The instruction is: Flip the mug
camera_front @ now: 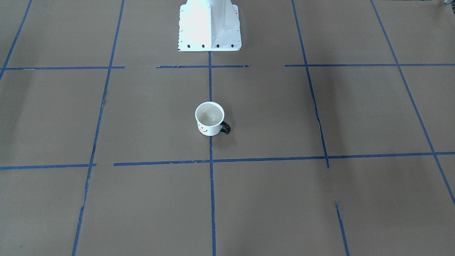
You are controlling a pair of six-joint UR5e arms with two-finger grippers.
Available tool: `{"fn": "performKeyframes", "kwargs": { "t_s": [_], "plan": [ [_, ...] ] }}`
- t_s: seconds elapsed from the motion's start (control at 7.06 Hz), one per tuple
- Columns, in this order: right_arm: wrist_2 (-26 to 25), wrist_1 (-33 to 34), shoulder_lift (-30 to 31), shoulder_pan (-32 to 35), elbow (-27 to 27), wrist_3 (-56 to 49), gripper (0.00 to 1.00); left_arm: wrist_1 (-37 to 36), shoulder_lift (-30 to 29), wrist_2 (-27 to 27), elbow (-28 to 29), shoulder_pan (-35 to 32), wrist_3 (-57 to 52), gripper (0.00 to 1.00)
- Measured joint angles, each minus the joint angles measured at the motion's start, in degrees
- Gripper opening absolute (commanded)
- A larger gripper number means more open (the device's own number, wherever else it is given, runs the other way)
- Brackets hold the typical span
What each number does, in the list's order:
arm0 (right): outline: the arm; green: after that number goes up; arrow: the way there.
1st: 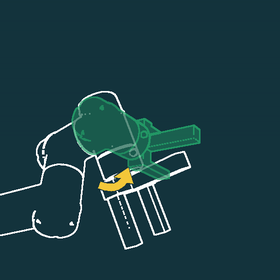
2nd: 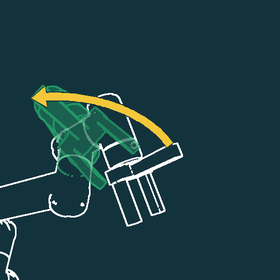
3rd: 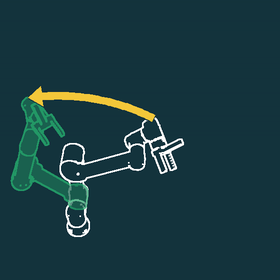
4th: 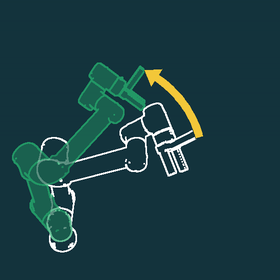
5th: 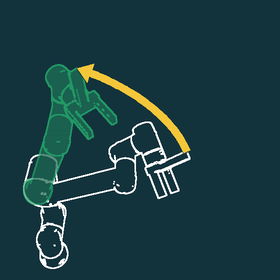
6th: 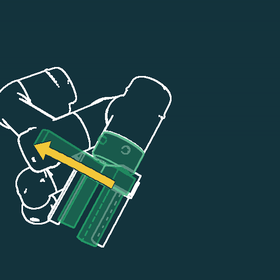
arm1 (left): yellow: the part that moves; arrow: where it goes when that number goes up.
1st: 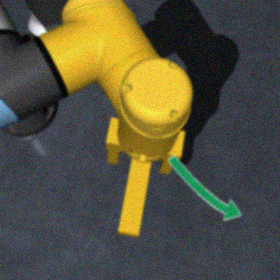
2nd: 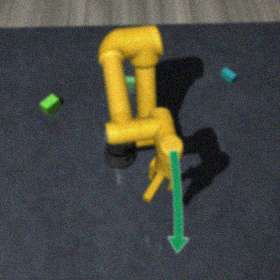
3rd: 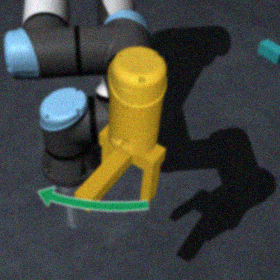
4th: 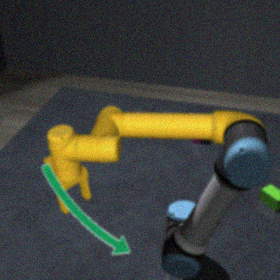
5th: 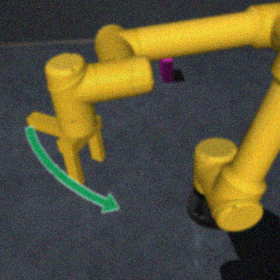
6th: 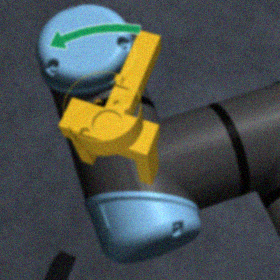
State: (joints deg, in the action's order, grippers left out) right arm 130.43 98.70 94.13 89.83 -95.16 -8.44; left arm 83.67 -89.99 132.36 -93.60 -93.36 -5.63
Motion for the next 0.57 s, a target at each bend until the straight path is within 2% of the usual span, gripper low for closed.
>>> {"fn": "performKeyframes", "kwargs": {
  "t_s": [0.57],
  "plan": [
    [0.0, 0.0, 0.0, 0.0, 0.0, 0.0, 1.0, 2.2, 0.3, 0.0, -1.5, 0.1, -2.4, 1.0]
  ]
}}
